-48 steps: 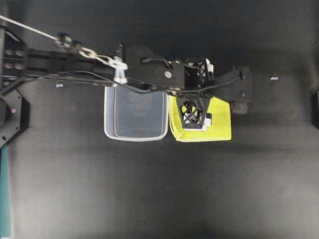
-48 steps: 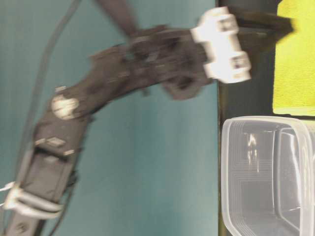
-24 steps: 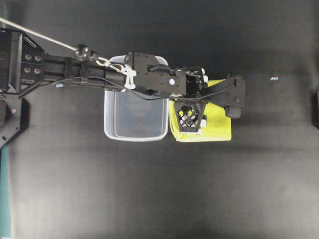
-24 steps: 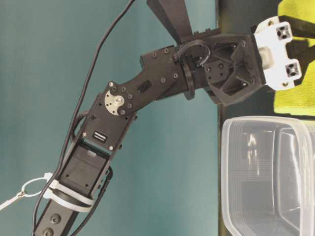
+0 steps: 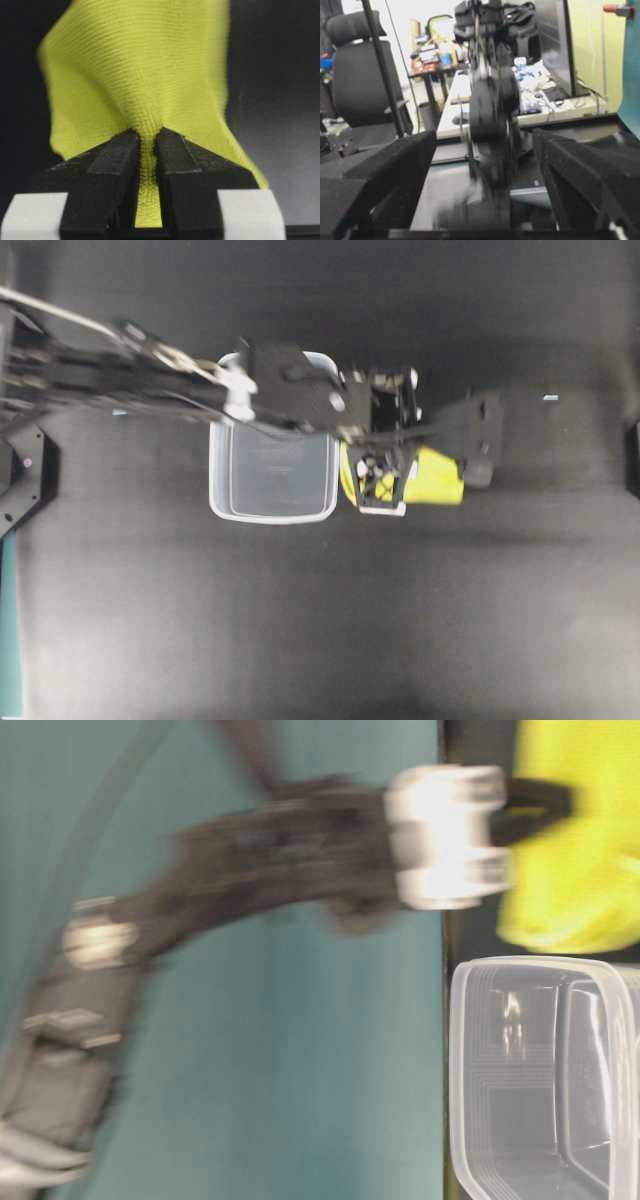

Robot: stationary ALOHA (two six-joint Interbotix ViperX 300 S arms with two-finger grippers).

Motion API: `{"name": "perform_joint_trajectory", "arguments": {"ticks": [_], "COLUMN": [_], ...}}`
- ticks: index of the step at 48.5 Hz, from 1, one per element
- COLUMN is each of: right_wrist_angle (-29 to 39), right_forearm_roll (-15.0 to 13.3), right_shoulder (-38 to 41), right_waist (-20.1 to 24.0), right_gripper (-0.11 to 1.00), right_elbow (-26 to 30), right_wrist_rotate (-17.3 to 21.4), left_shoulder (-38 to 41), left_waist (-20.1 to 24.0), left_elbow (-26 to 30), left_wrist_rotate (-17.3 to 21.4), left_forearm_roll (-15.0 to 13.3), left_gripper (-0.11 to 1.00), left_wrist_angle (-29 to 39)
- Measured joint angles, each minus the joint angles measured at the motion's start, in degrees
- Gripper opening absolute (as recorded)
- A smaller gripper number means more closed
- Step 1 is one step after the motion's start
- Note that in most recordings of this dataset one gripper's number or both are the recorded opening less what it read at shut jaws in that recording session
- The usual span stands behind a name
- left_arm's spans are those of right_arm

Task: Place the yellow towel into the container with the left arm.
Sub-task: 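Lift the gripped towel and swing it left over the container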

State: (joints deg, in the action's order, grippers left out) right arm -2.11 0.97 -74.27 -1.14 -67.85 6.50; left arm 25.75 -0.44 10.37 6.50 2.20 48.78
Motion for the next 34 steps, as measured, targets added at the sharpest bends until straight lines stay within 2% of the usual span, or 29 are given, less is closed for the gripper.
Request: {"name": "perform_joint_trajectory", "arguments": {"ticks": [10, 15, 23, 34], "right_wrist_angle": [-0.44, -0.62, -1.58, -2.46], "right_forearm_roll": [0.0, -0.09, 0.0, 0.0], "right_shoulder": [-0.18, -0.18, -0.26, -0.26], "right_waist": [-0.44, -0.53, -0.53, -0.53], "right_gripper": [0.75, 0.75, 0.75, 0.75], "right_elbow": [-0.09, -0.09, 0.0, 0.0], "right_wrist_rotate": [0.0, 0.0, 0.0, 0.0], "left_shoulder": [-11.25, -17.31, -24.61, -30.06], "left_waist": [0.88, 1.76, 2.99, 3.16], "left_elbow": [1.14, -0.44, -8.35, -18.63], "left_wrist_rotate": [0.09, -0.09, -0.26, -0.18], "left_forearm_roll": [0.0, 0.0, 0.09, 0.09], "left_gripper": [0.07, 0.07, 0.07, 0.07], "left_wrist_angle": [8.26, 11.69, 12.13, 7.47]}}
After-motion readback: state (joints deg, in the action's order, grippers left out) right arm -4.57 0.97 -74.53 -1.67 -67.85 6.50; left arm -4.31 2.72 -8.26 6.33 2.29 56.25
